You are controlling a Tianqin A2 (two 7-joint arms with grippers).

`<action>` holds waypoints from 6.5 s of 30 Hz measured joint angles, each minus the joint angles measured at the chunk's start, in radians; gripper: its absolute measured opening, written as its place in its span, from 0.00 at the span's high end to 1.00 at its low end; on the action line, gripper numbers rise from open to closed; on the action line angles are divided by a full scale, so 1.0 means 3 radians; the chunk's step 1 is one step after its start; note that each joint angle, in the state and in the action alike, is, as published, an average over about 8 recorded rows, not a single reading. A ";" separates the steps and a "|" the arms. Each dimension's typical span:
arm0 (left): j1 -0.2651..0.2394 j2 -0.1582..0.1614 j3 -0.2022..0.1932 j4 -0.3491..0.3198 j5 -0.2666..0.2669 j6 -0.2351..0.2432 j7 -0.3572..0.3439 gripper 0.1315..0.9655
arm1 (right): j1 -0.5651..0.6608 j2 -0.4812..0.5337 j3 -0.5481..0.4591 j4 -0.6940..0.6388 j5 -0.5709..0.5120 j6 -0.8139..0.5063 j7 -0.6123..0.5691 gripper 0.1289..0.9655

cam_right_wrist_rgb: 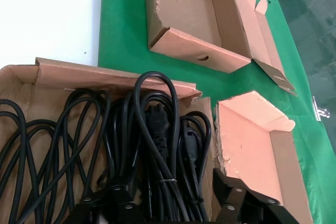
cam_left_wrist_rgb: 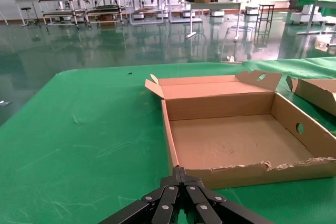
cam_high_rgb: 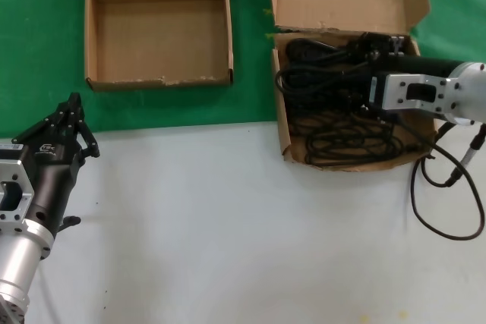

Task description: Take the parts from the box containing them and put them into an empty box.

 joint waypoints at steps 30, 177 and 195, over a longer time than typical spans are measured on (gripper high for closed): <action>0.0000 0.0000 0.0000 0.0000 0.0000 0.0000 0.0000 0.98 | 0.0021 -0.0192 0.0232 0.0251 -0.0331 -0.0233 0.0077 0.90; 0.0063 0.0008 -0.0029 -0.0003 -0.0044 -0.0059 0.0058 0.00 | -0.2696 -0.0949 0.1616 0.0978 0.2349 0.2077 0.0156 0.00; 0.0063 0.0008 -0.0029 -0.0003 -0.0044 -0.0060 0.0058 0.00 | -0.2712 -0.0950 0.1620 0.0974 0.2372 0.2092 0.0155 0.00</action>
